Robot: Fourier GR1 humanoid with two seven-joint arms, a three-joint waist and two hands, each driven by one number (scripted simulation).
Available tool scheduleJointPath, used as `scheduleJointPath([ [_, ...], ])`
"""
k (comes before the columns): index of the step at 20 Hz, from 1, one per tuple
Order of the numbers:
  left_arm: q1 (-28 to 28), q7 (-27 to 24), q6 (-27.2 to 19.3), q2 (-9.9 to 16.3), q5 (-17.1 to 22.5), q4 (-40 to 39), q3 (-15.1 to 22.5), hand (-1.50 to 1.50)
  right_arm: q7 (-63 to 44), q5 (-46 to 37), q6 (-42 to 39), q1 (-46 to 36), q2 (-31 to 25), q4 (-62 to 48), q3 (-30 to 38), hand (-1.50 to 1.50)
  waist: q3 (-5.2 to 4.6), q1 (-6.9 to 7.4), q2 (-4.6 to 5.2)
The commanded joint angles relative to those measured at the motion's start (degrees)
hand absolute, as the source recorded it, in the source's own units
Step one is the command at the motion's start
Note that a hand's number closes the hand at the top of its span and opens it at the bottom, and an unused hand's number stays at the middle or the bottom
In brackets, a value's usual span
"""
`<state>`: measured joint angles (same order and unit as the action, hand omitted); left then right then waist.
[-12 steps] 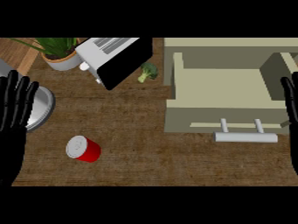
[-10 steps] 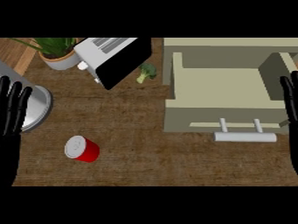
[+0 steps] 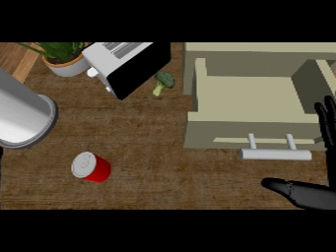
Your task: Pick up the can, place it into the drawer and close the drawer
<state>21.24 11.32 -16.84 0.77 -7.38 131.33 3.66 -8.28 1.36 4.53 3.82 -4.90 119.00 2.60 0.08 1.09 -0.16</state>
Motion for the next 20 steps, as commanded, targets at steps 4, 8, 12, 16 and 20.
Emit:
scheduleJointPath([
  [4, 9.24, 8.33, -7.12, -0.75, -7.41, 9.80, 7.84, -1.50, 0.15, -0.06, -0.39, 2.71, -0.05, -1.71, 1.68, -1.50, -0.05, -0.79, 0.07],
  [8, 9.24, 4.47, -9.75, -0.76, -7.48, 7.27, 10.73, -1.50, -2.28, 0.79, -1.32, 1.62, -0.32, -1.33, 1.89, -1.50, -0.08, -0.79, 0.07],
  [12, 5.93, 7.06, -11.58, -0.76, -9.91, 3.69, 12.77, -1.50, -4.49, 0.50, -1.38, 1.04, -0.82, 0.61, 2.50, -1.50, -0.09, -0.87, 0.09],
  [16, 0.66, 7.82, -9.64, -0.24, -5.21, -1.39, 6.65, -1.50, 1.42, 1.81, -3.36, 1.82, 0.01, -2.86, 3.53, -1.50, -0.09, -1.00, 0.14],
  [20, 5.23, 3.61, -11.17, -0.76, -5.22, -2.94, 9.74, -1.50, -0.40, 3.37, -4.76, 5.84, -1.22, 2.43, 6.20, -1.50, -0.09, -1.06, 0.07],
])
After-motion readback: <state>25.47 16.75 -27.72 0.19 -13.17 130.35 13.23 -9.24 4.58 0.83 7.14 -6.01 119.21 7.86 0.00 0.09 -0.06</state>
